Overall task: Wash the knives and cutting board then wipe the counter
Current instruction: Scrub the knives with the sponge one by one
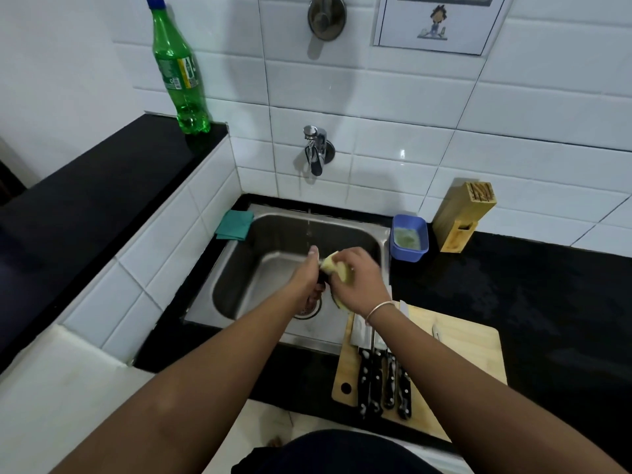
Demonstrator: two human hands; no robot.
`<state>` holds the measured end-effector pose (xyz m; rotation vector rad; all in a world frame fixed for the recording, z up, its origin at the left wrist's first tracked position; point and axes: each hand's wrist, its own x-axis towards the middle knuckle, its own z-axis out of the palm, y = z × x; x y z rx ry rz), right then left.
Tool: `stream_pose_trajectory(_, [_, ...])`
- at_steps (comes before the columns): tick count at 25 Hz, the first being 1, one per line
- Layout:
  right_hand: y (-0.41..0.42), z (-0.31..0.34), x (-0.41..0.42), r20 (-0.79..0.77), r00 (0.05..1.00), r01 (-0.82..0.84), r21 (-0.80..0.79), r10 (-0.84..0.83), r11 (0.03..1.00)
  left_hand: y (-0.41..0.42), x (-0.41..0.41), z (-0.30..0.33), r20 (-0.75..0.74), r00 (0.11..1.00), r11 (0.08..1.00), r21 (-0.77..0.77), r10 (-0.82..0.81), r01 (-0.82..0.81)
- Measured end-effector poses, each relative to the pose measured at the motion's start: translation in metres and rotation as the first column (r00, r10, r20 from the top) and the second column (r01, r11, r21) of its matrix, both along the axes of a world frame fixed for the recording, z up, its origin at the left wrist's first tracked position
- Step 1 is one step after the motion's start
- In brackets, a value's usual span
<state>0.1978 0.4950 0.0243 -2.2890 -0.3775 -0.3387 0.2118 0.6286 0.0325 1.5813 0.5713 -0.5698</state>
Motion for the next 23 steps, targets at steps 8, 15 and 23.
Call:
stream_pose_trajectory(8, [0.01,0.016,-0.002,0.159,0.973,-0.143,-0.158,0.168,0.977,0.012,-0.014,0.021,0.123,0.99,0.985,-0.168,0.062,-0.041])
stream_pose_trajectory(15, [-0.008,0.017,0.006,0.223,0.959,-0.126,-0.208,0.173,0.97,0.017,-0.012,0.024,0.148,0.989,0.998,-0.059,0.01,-0.001])
stream_pose_trajectory(23, [-0.012,0.013,0.01,0.126,0.992,0.012,-0.064,-0.004,0.998,0.019,-0.005,0.027,0.265,0.963,0.998,0.062,-0.042,0.026])
